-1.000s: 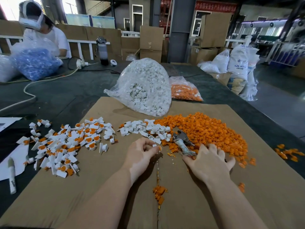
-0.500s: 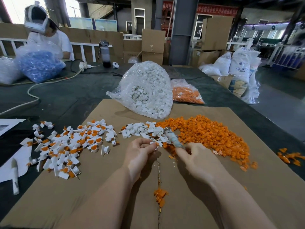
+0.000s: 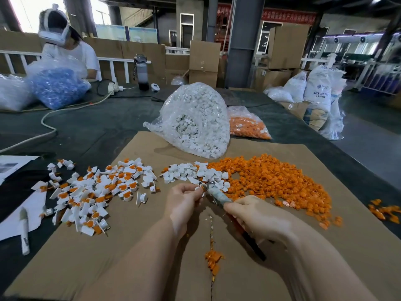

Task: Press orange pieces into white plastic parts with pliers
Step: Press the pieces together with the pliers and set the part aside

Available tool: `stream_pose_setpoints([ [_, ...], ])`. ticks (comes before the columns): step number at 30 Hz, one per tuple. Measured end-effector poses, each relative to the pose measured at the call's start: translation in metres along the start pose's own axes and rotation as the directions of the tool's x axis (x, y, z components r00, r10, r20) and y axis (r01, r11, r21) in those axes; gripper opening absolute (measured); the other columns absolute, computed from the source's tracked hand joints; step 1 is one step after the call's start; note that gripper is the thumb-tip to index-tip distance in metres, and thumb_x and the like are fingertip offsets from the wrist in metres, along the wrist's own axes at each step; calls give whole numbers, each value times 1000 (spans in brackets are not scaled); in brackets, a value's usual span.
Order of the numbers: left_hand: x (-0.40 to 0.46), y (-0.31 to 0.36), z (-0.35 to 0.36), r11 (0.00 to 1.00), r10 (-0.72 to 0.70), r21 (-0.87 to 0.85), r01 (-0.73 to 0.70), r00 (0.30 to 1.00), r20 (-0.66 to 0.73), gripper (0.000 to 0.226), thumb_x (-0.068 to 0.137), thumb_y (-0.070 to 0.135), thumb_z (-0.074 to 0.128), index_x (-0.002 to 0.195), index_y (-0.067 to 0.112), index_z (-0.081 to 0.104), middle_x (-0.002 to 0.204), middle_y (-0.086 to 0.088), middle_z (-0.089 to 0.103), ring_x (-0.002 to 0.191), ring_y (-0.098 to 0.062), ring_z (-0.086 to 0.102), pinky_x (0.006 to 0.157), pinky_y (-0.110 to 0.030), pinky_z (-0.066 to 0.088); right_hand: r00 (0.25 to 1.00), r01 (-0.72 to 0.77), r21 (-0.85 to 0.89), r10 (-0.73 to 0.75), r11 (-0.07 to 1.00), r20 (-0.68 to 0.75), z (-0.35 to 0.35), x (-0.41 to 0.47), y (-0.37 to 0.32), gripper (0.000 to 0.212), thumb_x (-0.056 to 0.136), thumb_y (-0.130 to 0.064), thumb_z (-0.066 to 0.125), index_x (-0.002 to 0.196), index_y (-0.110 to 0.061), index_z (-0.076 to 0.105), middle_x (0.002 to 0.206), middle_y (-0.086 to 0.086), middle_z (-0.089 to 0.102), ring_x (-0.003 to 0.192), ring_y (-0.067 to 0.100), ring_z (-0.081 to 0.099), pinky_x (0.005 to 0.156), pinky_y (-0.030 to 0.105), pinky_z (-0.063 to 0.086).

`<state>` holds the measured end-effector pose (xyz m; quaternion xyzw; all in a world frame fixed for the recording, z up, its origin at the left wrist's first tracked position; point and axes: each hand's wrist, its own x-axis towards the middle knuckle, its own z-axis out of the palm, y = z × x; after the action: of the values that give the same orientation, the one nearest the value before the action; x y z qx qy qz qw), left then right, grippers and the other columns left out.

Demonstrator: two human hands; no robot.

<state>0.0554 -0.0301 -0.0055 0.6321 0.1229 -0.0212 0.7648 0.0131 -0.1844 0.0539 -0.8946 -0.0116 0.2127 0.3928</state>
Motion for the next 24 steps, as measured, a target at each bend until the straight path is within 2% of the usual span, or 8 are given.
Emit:
stream_pose_setpoints([
  [3,-1,1,-1,1000,-3,-20,4,1000,7,5,88,1,59,84,3,58,56,-5,56,41,-5,52,41,-15,44,999,36,-66,-36,997,3,2,1,-2,31,96,-38,41,73,-16,46,49,-8,39,45,9,38,50,27,33],
  [9,-2,2,-2,999,-21,-33,21,1000,20,5,88,-1,58,85,3,57,62,-7,57,51,-10,52,45,-17,45,985,94,-199,-121,975,-125,14,4,-1,34,95,-45,43,68,-23,41,63,-6,41,52,7,38,49,22,25],
  [14,-4,1,-2,999,-18,-27,19,1000,22,5,88,0,58,86,4,57,66,-8,58,57,-13,54,54,-23,49,975,86,-163,-117,983,-190,22,6,4,34,94,-44,46,68,-22,41,63,-4,41,53,10,37,50,25,27],
  [18,-5,0,-1,1000,17,-22,-17,1000,1,2,89,0,58,89,2,58,66,-9,58,55,-12,55,54,-24,48,953,75,-161,-119,984,-280,25,5,13,38,88,-54,50,73,-20,48,68,-4,47,59,12,44,54,27,32],
  [21,-7,-2,-2,998,54,-32,-54,999,1,7,89,2,59,95,-1,58,66,-10,59,49,-10,58,55,-25,50,895,26,-211,-117,977,-429,24,6,21,36,85,-59,49,86,-23,52,81,-11,47,73,6,47,58,24,36],
  [24,-9,-5,-4,987,143,67,-145,989,31,10,89,3,59,98,4,63,71,-5,65,55,-6,64,56,-18,50,770,-127,-376,-148,918,-621,18,10,34,39,86,-58,48,100,-22,51,94,-5,50,91,14,50,70,27,42],
])
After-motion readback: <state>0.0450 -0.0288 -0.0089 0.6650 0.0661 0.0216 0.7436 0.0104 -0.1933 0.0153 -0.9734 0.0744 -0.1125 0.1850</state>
